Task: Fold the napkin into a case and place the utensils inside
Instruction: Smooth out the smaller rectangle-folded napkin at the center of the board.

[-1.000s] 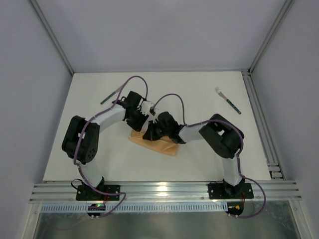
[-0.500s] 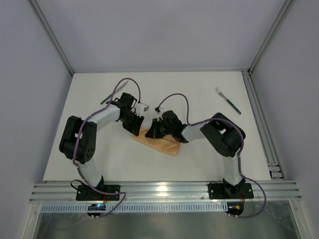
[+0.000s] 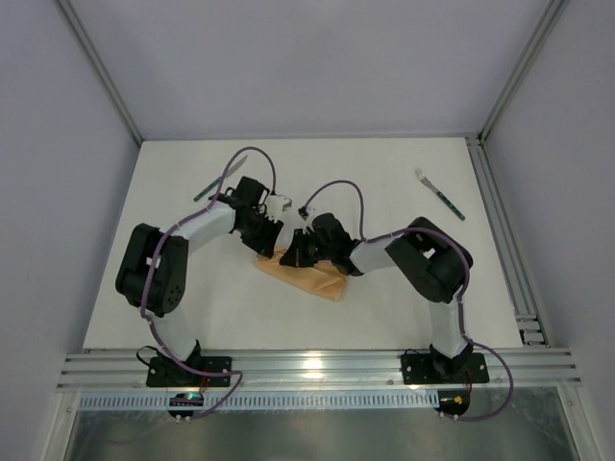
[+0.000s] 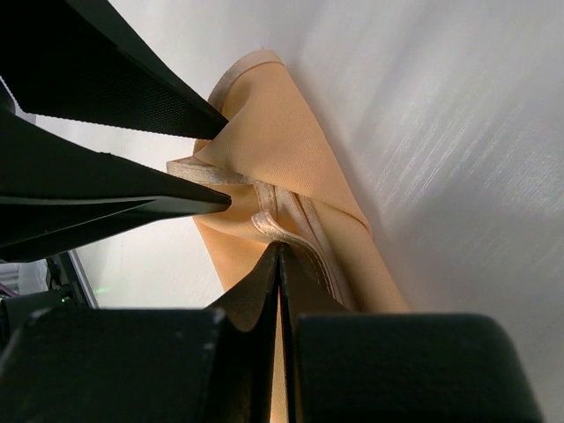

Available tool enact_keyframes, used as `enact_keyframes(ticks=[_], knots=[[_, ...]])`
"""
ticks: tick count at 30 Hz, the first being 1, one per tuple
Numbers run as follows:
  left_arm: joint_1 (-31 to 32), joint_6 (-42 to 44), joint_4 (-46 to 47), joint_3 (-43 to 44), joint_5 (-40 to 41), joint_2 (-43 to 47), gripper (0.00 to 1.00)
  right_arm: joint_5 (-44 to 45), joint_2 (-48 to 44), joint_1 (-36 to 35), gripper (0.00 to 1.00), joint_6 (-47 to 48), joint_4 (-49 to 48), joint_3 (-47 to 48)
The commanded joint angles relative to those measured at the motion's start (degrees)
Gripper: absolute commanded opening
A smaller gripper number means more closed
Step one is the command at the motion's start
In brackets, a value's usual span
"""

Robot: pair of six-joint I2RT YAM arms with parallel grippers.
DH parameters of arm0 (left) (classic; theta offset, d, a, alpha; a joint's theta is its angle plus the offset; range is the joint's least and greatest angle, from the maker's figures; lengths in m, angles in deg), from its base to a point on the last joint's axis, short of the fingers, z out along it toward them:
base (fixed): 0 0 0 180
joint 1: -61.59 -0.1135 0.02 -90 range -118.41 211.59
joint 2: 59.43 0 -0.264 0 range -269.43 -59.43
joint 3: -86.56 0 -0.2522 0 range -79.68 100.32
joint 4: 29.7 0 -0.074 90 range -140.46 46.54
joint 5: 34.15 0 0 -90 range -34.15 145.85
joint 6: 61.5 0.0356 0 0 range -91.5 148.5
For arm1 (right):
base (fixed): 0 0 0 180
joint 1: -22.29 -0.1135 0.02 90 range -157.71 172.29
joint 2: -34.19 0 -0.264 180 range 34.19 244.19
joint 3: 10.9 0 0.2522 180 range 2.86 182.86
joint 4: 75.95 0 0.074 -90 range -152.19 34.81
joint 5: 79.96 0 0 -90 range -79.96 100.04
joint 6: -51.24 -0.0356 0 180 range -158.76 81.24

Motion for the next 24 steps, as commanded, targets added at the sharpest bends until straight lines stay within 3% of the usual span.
enact_keyframes(ticks=[1, 16, 17, 18, 24], knots=[[0.7, 0.0, 1.5, 2.8, 0.0, 0.0, 0.39, 0.3, 1.4, -0.4, 0.04, 0.9, -0.5, 1.0], [3.2, 5.1, 3.3, 2.8, 7.9, -3.8, 0.37, 0.0, 1.4, -0.3, 0.04, 0.4, -1.0, 1.0], [3.2, 4.9, 3.6, 2.7, 8.3, -3.1, 0.34, -0.1, 1.4, -0.4, 0.04, 0.4, -1.0, 1.1], [3.2, 4.3, 4.0, 2.5, 8.3, -2.7, 0.25, -0.1, 1.5, -0.4, 0.04, 0.4, -0.9, 1.1], [3.3, 2.0, 3.3, 2.8, 7.6, -0.4, 0.08, -0.3, 1.3, -0.2, 0.04, -0.9, -1.2, 1.2]])
